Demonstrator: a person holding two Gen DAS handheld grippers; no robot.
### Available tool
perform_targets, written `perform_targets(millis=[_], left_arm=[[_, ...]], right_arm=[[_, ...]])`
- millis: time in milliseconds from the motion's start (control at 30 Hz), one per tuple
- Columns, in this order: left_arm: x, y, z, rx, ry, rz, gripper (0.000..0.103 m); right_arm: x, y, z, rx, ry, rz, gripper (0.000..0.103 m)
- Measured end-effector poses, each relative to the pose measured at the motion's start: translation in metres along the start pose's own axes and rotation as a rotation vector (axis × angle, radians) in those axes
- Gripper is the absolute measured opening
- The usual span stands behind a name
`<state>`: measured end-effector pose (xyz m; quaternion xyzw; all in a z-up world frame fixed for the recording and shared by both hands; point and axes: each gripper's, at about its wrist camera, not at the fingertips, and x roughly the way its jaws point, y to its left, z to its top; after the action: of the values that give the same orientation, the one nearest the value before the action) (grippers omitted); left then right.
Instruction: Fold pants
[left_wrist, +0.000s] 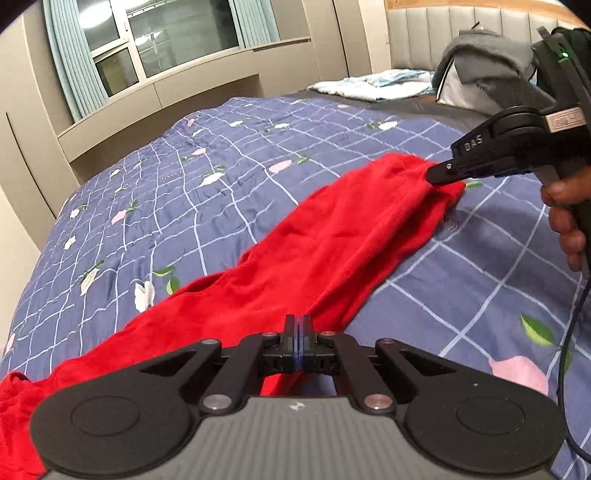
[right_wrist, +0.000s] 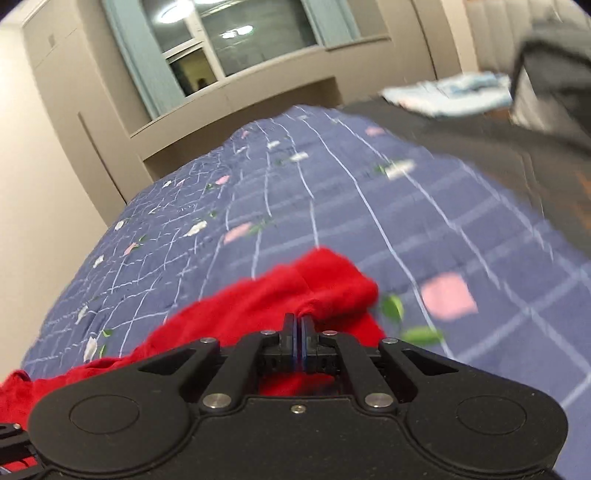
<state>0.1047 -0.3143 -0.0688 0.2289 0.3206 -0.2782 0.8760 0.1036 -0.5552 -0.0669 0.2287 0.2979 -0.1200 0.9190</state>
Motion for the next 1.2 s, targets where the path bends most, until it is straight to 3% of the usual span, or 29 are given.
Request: perform_targets(millis=[67, 100, 167, 233, 300, 333, 367, 400, 600, 733, 800, 833, 867, 900, 933, 1000, 1067, 1133, 1200], left_arm=[[0.001, -0.001, 0.001, 0.001, 0.002, 0.017, 0.000], [0.001, -0.001, 0.001, 0.002, 0.003, 0.026, 0.000], [0.002, -0.001, 0.003, 0.000, 0.011, 0.032, 0.000], [0.003, -0.001, 0.003, 0.000, 0.021, 0.035, 0.000], [0.004, -0.001, 0.003, -0.007, 0.032, 0.032, 0.000], [0.003, -0.001, 0.003, -0.017, 0.036, 0.027, 0.000], [0.002, 0.000, 0.004, -0.025, 0.037, 0.024, 0.000], [0.000, 0.000, 0.004, -0.030, 0.034, 0.023, 0.000], [-0.004, -0.001, 0.001, -0.024, 0.041, 0.020, 0.000], [0.006, -0.002, -0.002, -0.044, 0.083, -0.007, 0.000], [0.002, 0.003, -0.003, -0.090, 0.080, -0.025, 0.008], [0.000, 0.007, -0.003, -0.115, 0.077, -0.030, 0.016], [-0.003, 0.011, -0.003, -0.138, 0.078, -0.032, 0.033], [-0.005, 0.015, -0.002, -0.162, 0.077, -0.032, 0.042], [-0.009, 0.019, -0.002, -0.187, 0.070, -0.033, 0.056], [-0.018, 0.030, -0.003, -0.245, 0.052, -0.033, 0.067], [-0.025, 0.043, -0.007, -0.299, 0.045, -0.025, 0.084], [-0.032, 0.054, -0.011, -0.345, 0.038, 0.007, 0.088], [-0.040, 0.067, -0.017, -0.391, 0.037, 0.043, 0.089]], right_arm=[[0.000, -0.006, -0.004, 0.034, 0.000, 0.016, 0.021], [0.000, -0.012, -0.005, 0.054, 0.001, 0.034, 0.023], [0.002, -0.021, -0.002, 0.101, 0.004, 0.063, 0.045], [0.006, -0.028, 0.000, 0.156, 0.008, 0.084, 0.053], [0.012, -0.035, 0.002, 0.228, 0.015, 0.090, 0.051], [0.016, -0.036, 0.005, 0.257, 0.015, 0.083, 0.038], [0.018, -0.037, 0.006, 0.275, 0.016, 0.061, 0.012], [0.020, -0.036, 0.008, 0.279, 0.017, 0.033, 0.007], [-0.010, -0.025, 0.006, 0.199, -0.080, -0.002, 0.006], [0.001, -0.033, -0.005, 0.178, 0.007, -0.040, 0.012], [-0.005, -0.033, -0.009, 0.176, 0.004, -0.040, 0.018], [-0.009, -0.033, -0.010, 0.177, -0.005, -0.031, 0.031], [-0.012, -0.033, -0.011, 0.175, -0.010, -0.022, 0.048], [-0.015, -0.033, -0.012, 0.177, -0.012, -0.019, 0.055], [-0.017, -0.034, -0.014, 0.184, -0.011, -0.012, 0.060], [-0.015, -0.038, -0.018, 0.204, 0.026, 0.003, 0.065], [-0.011, -0.038, -0.020, 0.212, 0.047, 0.023, 0.073], [-0.007, -0.038, -0.019, 0.220, 0.049, 0.053, 0.078], [-0.001, -0.038, -0.015, 0.239, 0.051, 0.067, 0.077]])
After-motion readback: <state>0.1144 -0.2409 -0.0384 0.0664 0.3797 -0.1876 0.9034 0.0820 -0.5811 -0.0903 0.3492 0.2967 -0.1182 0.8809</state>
